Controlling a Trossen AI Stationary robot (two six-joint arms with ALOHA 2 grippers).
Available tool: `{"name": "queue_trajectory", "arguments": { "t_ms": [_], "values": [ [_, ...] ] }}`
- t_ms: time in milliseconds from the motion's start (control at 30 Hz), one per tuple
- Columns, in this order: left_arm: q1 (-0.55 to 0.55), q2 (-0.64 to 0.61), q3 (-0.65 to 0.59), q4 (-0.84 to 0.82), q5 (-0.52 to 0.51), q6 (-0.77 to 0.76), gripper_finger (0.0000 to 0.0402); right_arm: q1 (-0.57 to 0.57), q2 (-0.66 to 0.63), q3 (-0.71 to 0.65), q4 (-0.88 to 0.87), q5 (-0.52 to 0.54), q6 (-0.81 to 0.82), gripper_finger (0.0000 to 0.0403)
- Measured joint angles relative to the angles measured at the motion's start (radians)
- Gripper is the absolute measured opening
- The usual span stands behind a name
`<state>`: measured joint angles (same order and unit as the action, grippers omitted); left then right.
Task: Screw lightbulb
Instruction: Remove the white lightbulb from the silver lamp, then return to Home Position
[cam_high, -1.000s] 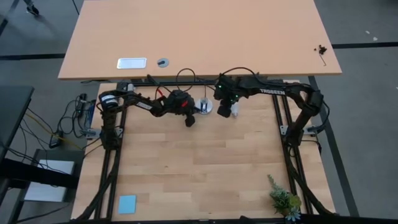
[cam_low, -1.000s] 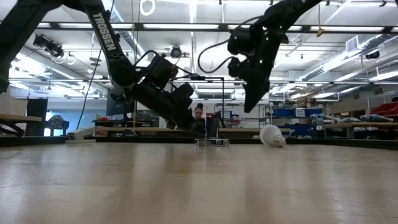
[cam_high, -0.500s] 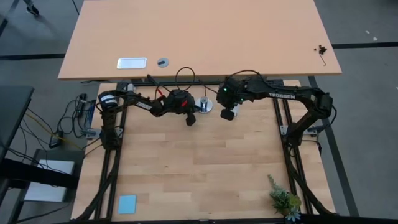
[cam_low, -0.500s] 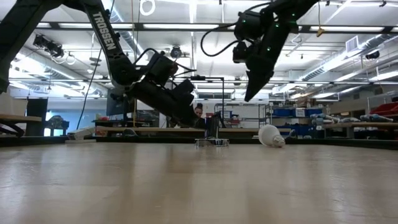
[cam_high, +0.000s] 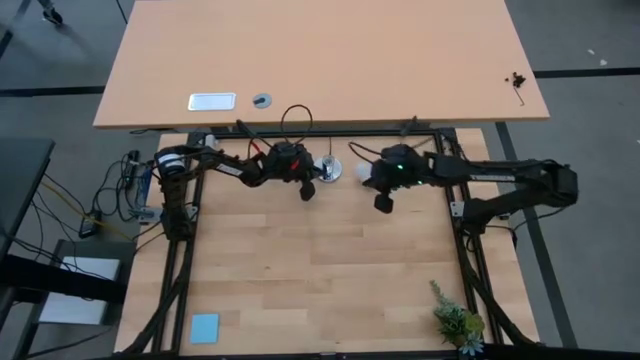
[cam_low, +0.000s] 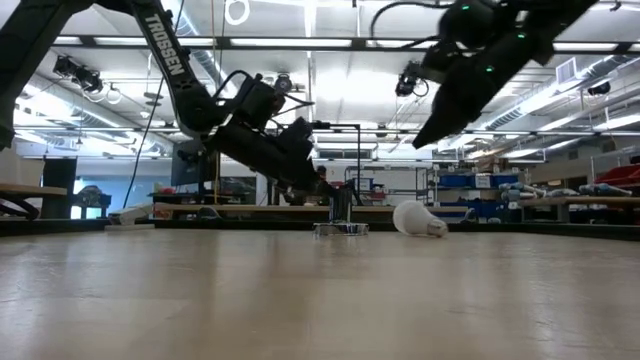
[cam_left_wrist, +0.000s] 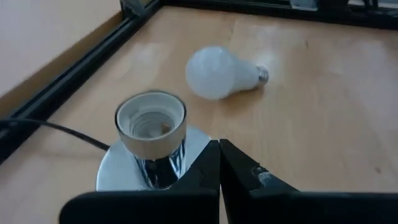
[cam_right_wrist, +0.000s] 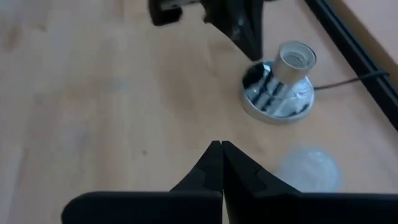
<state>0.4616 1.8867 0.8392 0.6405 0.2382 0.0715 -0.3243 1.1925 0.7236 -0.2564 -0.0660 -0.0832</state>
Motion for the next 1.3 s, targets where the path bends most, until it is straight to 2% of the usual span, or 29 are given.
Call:
{"name": "queue_trajectory", "arguments": {
  "t_ms": [167, 367, 600, 800, 1033, 1300],
  "values": [
    [-0.01, -0.045, 0.0, -0.008, -0.004, 0.0, 0.0005, 0.017, -0.127, -0.165, 0.153, -0.015, 0.055, 0.0007],
    [-0.017, -0.078, 0.0, -0.009, -0.005, 0.001, 0.0005, 0.044, -0.247, -0.339, 0.346, -0.089, 0.109, 0.0007],
    [-0.027, -0.102, 0.0, -0.004, -0.008, 0.003, 0.0005, 0.074, -0.405, -0.513, 0.454, -0.086, 0.186, 0.0007],
    [-0.027, -0.11, 0.0, 0.008, -0.009, 0.0, 0.0005, 0.121, -0.543, -0.618, 0.472, 0.018, 0.223, 0.0007],
    [-0.031, -0.11, 0.0, 0.023, -0.01, 0.004, 0.0005, 0.193, -0.699, -0.71, 0.511, 0.037, 0.231, 0.0005],
    [-0.031, -0.11, 0.0, 0.029, -0.029, 0.006, 0.0005, 0.266, -0.867, -0.717, 0.364, 0.159, 0.165, 0.0003]
  ]
}}
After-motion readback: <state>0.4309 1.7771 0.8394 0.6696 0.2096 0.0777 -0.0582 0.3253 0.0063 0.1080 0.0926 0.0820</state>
